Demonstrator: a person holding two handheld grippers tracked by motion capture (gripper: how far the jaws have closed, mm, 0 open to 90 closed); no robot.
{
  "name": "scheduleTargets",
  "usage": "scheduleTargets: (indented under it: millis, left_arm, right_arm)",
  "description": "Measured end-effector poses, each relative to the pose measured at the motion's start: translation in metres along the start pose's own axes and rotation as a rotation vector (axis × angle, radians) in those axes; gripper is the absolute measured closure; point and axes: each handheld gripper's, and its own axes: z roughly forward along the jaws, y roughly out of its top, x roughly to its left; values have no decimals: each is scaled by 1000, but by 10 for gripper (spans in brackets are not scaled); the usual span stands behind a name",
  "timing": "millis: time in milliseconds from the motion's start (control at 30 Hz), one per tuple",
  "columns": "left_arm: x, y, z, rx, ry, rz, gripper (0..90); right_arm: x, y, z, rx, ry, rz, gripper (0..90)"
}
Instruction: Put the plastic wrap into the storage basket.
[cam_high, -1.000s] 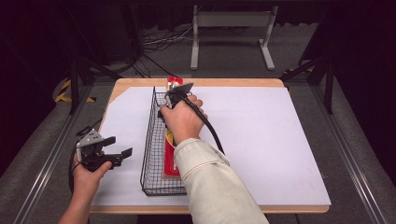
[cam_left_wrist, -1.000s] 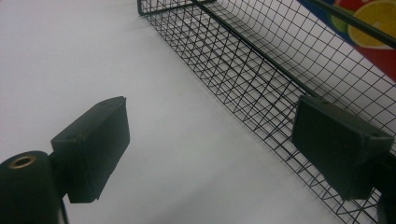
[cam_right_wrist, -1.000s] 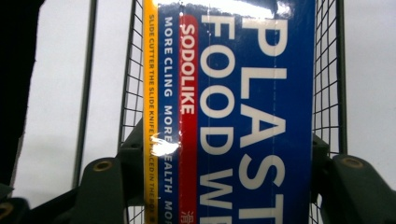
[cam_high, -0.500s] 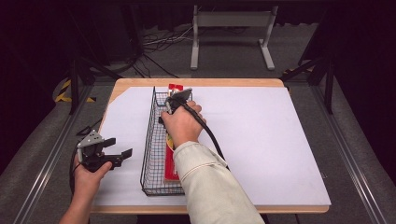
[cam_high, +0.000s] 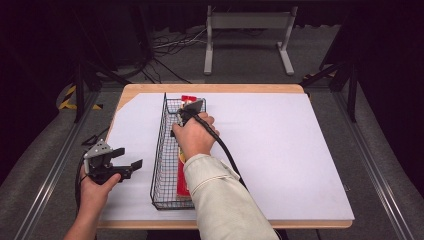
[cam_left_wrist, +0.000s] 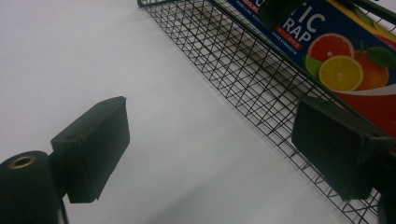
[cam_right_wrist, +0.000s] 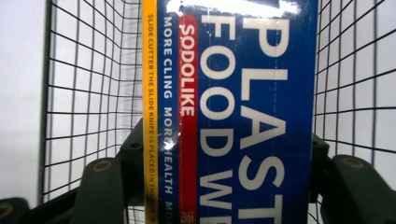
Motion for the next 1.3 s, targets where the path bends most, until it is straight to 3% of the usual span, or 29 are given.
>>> scheduleTargets:
  millis: [333,1067,1300]
  left_arm:
    - [0,0,0,0,1,0,121]
    - [0,-1,2,3,3,-7,121]
    - [1,-1,2,5,1,-3,121]
  right_arm:
    - [1,-5,14,26,-13,-10,397]
    - [0,-8,23,42,-35,-5,390]
    - [2,-8,22,22,-26,-2,364]
